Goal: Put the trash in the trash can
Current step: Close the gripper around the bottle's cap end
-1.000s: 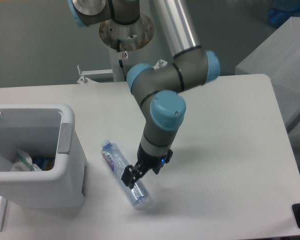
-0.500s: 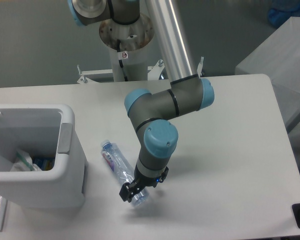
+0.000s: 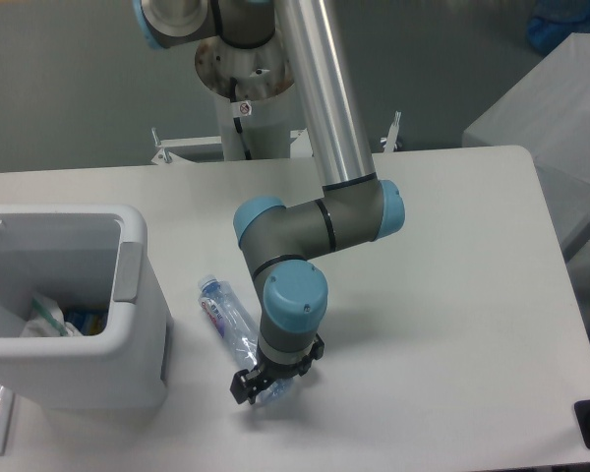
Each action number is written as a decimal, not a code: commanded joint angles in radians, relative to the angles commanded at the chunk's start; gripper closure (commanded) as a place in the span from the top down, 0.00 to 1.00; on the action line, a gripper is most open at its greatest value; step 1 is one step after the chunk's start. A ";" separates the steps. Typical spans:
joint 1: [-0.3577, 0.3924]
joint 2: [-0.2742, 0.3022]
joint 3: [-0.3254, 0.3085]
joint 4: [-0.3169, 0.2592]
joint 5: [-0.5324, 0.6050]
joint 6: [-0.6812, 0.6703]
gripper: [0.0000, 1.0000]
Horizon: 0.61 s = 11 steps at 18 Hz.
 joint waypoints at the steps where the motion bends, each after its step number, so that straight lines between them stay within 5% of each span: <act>1: 0.000 0.002 0.000 0.000 0.000 -0.002 0.73; 6: 0.000 0.005 0.000 -0.002 0.000 0.000 0.46; 11: 0.011 0.040 0.009 -0.014 -0.008 0.003 0.40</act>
